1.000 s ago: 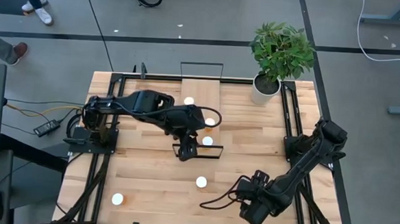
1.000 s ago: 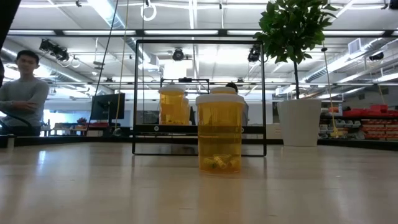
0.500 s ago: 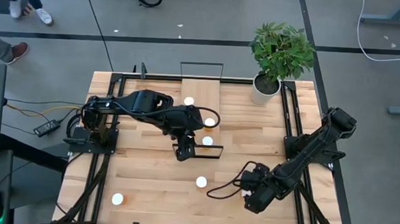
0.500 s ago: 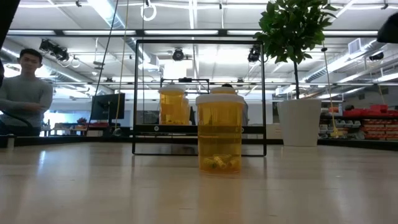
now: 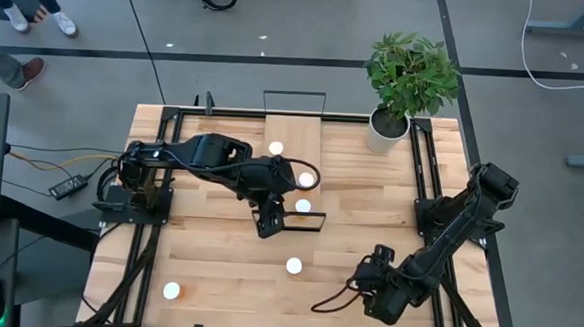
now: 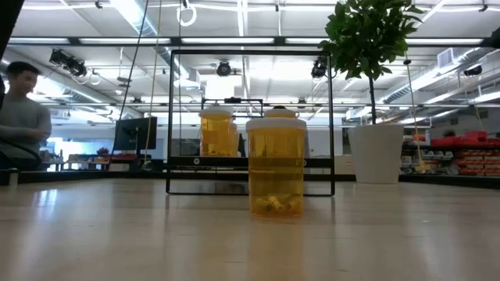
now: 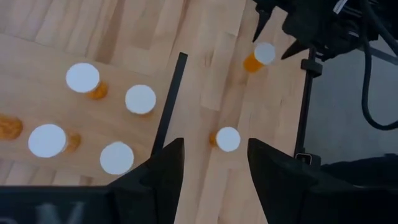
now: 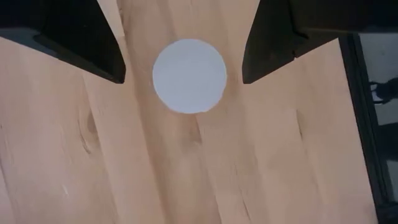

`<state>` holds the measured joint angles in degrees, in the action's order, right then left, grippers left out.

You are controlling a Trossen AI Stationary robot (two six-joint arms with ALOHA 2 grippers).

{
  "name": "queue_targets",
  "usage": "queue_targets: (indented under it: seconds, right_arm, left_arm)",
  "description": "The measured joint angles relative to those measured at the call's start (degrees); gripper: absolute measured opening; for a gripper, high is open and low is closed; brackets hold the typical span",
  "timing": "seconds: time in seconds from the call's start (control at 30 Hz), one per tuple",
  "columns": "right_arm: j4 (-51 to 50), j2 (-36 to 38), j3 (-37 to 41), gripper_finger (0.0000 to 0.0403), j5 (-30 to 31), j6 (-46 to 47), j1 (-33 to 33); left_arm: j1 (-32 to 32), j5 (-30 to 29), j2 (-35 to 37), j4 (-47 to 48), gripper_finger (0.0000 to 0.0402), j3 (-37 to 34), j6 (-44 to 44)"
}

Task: Pick and place medicine bottles onto shelf by color
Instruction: Put the orange pill bottle on the shelf aligned with the other orange pill bottles

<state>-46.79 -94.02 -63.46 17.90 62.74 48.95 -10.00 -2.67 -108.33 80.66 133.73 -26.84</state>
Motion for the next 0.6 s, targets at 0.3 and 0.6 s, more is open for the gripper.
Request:
queue_targets:
  seconds: [0.3, 0.6]
  right_arm:
    - [3.2, -1.2, 0.4, 0.0331, 0.1, -0.9, 0.9]
    - [3.9, -1.7, 2.4, 0.0331, 1.3, -0.9, 1.0]
  left_arm:
    - [-0.1, -0.3, 0.0, -0.2, 0.0176, 0.0, -1.2]
    - [-0.1, -2.2, 0.0, -0.8, 0.0176, 0.0, -1.1]
